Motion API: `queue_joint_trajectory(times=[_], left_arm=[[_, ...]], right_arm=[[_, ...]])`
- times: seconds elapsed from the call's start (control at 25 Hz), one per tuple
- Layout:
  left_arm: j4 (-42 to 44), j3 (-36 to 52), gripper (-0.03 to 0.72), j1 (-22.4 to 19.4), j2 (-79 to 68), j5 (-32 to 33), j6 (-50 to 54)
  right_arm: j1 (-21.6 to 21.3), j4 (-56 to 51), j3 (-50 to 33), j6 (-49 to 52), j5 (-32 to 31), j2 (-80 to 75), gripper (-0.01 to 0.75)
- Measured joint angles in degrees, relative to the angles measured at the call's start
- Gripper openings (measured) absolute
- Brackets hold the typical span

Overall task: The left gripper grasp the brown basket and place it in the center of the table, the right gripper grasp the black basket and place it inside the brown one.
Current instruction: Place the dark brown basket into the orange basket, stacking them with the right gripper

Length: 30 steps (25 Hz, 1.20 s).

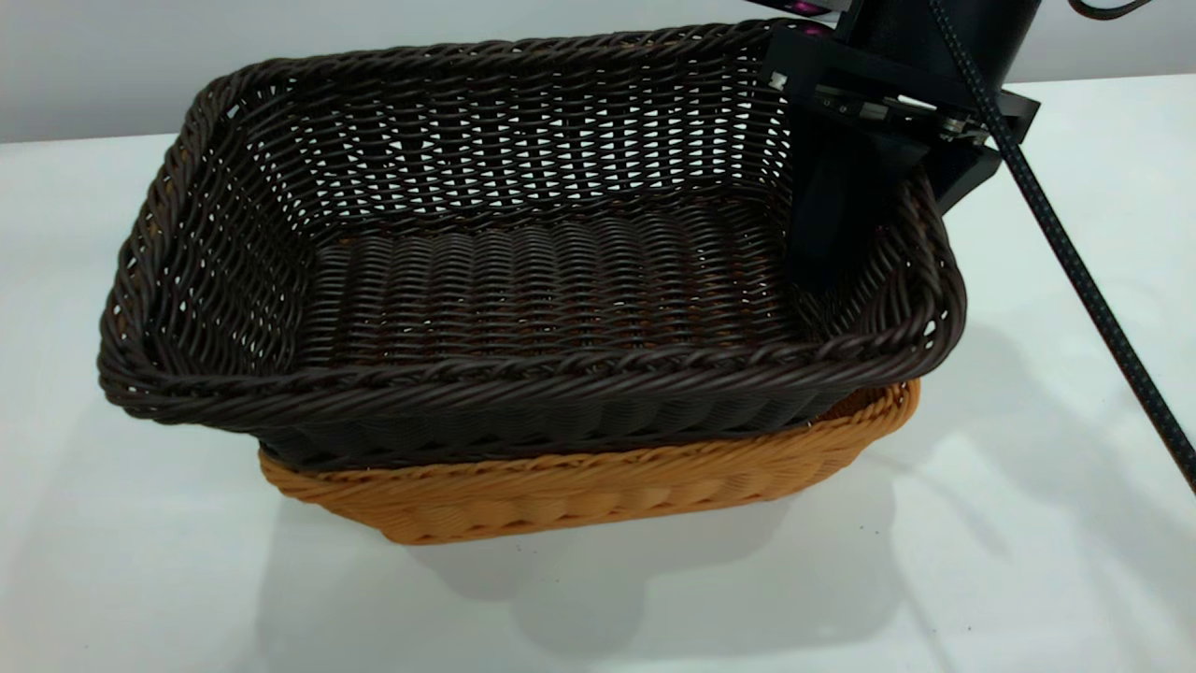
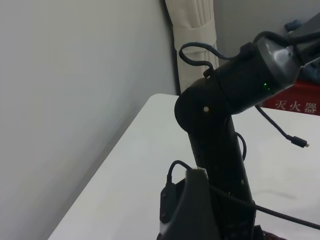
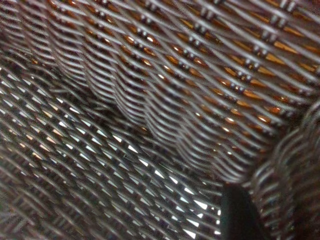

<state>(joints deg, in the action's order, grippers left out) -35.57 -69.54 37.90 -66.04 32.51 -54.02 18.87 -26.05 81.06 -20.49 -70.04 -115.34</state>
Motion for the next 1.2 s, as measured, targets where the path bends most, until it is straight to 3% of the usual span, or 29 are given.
queue_joint_trajectory(times=[0.36, 1.2], left_arm=[[-0.02, 0.00, 0.545, 0.00, 0.00, 0.04, 0.05], [1.78, 0.00, 0.545, 0.00, -0.68, 1.21, -0.02]], right_arm=[[-0.02, -0.22, 3.98, 0.27, 0.09, -0.11, 0.282], [-0.07, 0.57, 3.98, 0.69, 0.12, -4.40, 0.282]])
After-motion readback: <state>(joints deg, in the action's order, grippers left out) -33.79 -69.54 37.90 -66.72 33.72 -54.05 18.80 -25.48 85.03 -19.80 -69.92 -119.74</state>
